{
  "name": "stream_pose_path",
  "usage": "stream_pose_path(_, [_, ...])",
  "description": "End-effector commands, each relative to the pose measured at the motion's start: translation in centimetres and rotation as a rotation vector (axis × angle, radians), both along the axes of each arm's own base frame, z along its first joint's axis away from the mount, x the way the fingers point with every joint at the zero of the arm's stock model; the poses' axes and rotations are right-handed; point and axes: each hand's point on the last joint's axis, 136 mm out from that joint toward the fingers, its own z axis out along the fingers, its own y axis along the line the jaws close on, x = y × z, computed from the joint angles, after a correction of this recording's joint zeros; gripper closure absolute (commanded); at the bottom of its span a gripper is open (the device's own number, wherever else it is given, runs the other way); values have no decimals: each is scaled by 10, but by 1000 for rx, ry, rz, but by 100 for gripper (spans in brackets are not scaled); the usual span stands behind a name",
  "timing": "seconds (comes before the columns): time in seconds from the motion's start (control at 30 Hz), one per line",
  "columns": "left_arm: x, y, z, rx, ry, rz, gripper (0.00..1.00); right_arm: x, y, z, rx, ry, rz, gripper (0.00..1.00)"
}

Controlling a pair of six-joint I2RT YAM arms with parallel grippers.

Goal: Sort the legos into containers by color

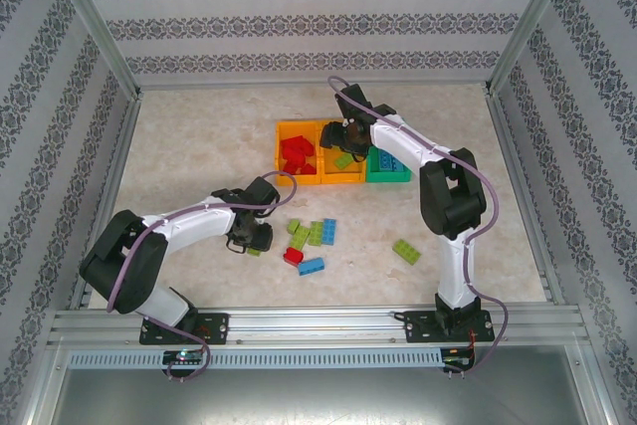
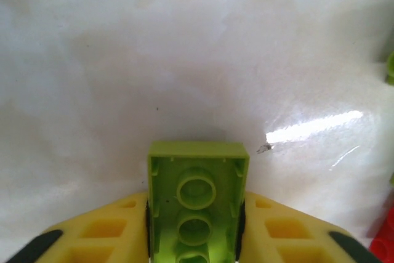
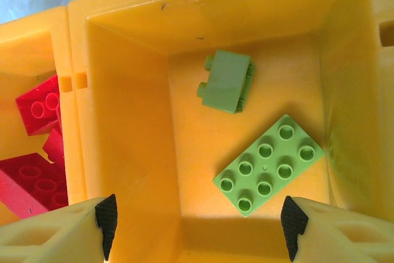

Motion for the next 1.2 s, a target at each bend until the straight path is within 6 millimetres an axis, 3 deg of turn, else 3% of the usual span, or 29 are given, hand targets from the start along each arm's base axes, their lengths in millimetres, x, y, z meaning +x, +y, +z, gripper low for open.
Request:
stream_pose_path(0.0, [-4, -7, 0, -14, 24, -12, 71, -2, -6, 16, 18, -18, -27, 26])
stream_pose_path(0.3, [11, -9, 12, 2, -18, 27, 73, -3, -4, 60, 71, -117, -5, 26])
stream_pose_path(0.47, [25, -12, 30, 7, -56, 47, 72, -7, -3, 72, 96, -136, 7, 26])
stream_pose_path(0.57, [38, -25, 47, -37, -88, 44, 72, -9, -8, 81, 103, -154, 2, 26])
stream_pose_path(0.8, [75, -83, 88, -257, -140, -3, 72, -21, -47, 85, 74, -167, -64, 25])
stream_pose_path(0.97, [96, -130, 97, -359, -117, -75, 72, -39, -86, 74, 53, -144, -138, 25])
stream_pose_path(1.17, [133, -168, 108, -428, -148, -107, 72, -75, -127, 61, 18, -130, -197, 25])
